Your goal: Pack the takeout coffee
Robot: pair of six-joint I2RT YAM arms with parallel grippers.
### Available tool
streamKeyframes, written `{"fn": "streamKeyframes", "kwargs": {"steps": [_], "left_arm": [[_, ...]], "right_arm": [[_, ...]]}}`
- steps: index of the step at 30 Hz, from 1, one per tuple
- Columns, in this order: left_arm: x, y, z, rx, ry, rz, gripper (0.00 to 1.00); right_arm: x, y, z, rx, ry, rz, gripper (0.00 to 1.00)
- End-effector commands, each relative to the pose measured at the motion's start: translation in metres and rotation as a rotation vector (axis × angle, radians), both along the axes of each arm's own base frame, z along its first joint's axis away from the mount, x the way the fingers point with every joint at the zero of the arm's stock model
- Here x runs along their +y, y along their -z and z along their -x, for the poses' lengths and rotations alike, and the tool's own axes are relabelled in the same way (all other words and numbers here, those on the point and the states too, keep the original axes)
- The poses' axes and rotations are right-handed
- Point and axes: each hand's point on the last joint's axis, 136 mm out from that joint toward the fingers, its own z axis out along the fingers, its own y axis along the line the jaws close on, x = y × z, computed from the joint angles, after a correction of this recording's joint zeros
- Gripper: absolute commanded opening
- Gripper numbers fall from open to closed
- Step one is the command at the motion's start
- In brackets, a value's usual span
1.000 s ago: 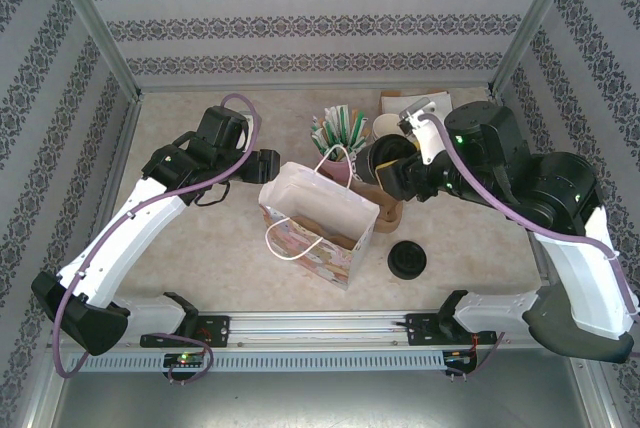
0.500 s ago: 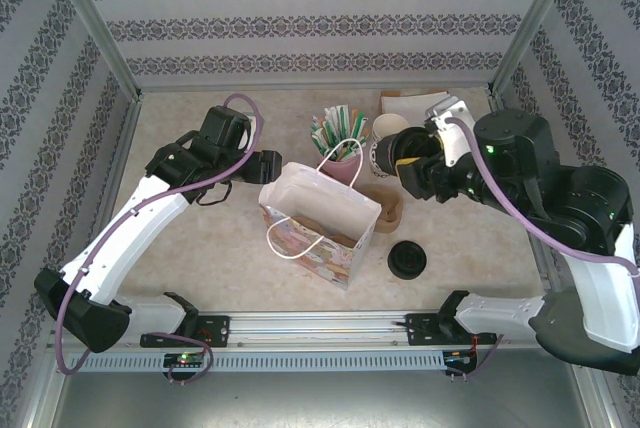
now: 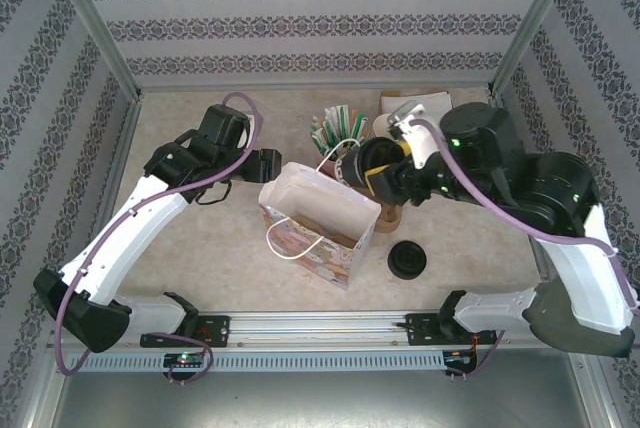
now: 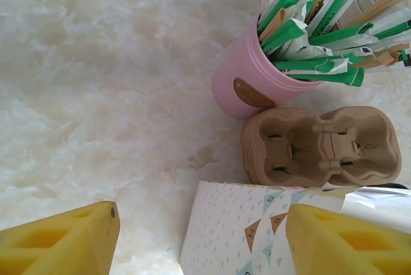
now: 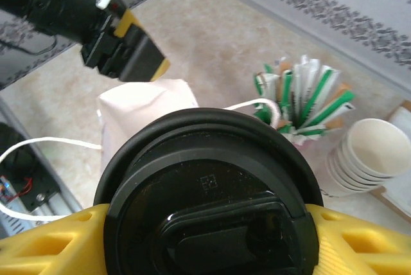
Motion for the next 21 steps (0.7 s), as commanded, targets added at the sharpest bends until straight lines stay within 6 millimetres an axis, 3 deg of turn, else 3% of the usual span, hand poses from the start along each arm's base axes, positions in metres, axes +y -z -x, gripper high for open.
{"fn": "streamKeyframes", "kwargs": {"steps": [1, 6, 21], "left_arm": [[-0.004, -0.002, 0.005, 0.016, 0.008, 0.006, 0.70], [-0.004, 0.000, 0.006, 0.020, 0.011, 0.006, 0.70], [-0.005, 0.003, 0.008, 0.027, 0.021, 0.006, 0.70]], "right_arm": [[0.020, 0.007, 0.006, 0.022, -0.089, 0.017, 0.66], [0.037, 0.032, 0.005, 0.102, -0.147, 0.098, 0.66], [0.058, 0.118, -0.006, 0.324, -0.243, 0.422, 0.67]]}}
